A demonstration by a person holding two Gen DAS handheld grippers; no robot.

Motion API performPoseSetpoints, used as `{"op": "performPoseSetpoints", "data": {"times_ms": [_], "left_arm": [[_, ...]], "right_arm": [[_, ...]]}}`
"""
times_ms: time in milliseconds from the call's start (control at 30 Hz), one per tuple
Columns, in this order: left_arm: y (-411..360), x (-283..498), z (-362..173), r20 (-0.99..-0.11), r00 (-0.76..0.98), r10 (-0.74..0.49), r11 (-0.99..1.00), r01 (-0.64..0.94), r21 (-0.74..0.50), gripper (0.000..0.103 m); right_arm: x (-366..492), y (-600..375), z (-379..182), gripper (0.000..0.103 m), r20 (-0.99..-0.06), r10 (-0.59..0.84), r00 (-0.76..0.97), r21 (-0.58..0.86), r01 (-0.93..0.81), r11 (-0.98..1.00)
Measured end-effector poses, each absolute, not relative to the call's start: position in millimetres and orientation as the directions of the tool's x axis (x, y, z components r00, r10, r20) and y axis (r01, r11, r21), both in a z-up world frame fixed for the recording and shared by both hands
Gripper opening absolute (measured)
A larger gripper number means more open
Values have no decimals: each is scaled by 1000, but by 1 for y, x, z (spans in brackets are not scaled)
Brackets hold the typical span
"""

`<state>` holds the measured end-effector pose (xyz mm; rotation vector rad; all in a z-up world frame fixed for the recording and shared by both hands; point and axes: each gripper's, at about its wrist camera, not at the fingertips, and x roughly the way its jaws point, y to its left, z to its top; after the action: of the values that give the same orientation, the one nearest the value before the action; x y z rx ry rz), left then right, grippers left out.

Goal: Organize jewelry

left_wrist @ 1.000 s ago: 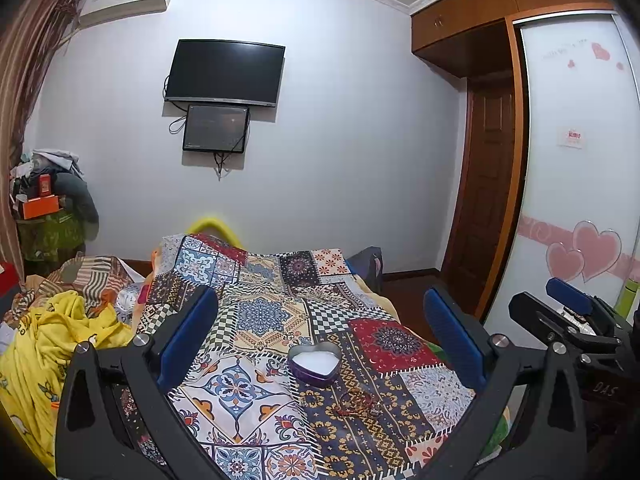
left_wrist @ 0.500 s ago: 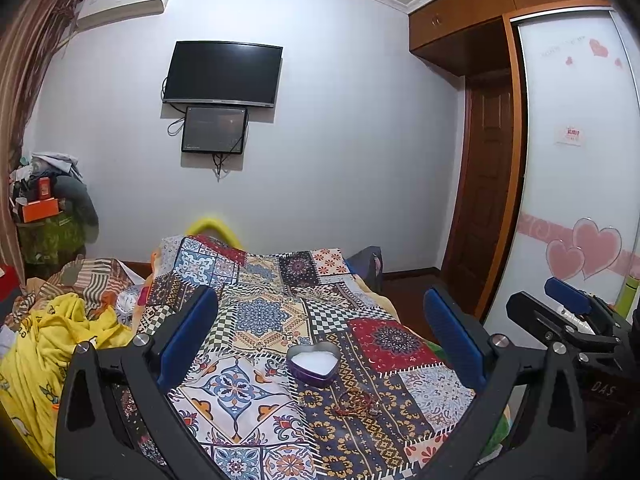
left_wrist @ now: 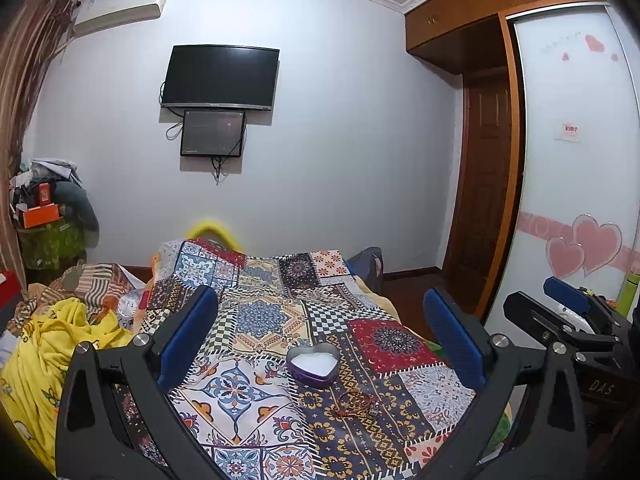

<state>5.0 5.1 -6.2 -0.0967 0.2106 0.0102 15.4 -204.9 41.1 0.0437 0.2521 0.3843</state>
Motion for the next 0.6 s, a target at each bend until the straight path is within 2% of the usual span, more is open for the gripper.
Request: {"op": "performPoseSetpoints", "data": {"times_ms": [600], "left_arm": [[8, 11, -12, -225, 974, -6, 995, -17, -99, 103]], "right_arm": [[21, -207, 38, 102, -255, 375, 891, 99, -362, 927]]}}
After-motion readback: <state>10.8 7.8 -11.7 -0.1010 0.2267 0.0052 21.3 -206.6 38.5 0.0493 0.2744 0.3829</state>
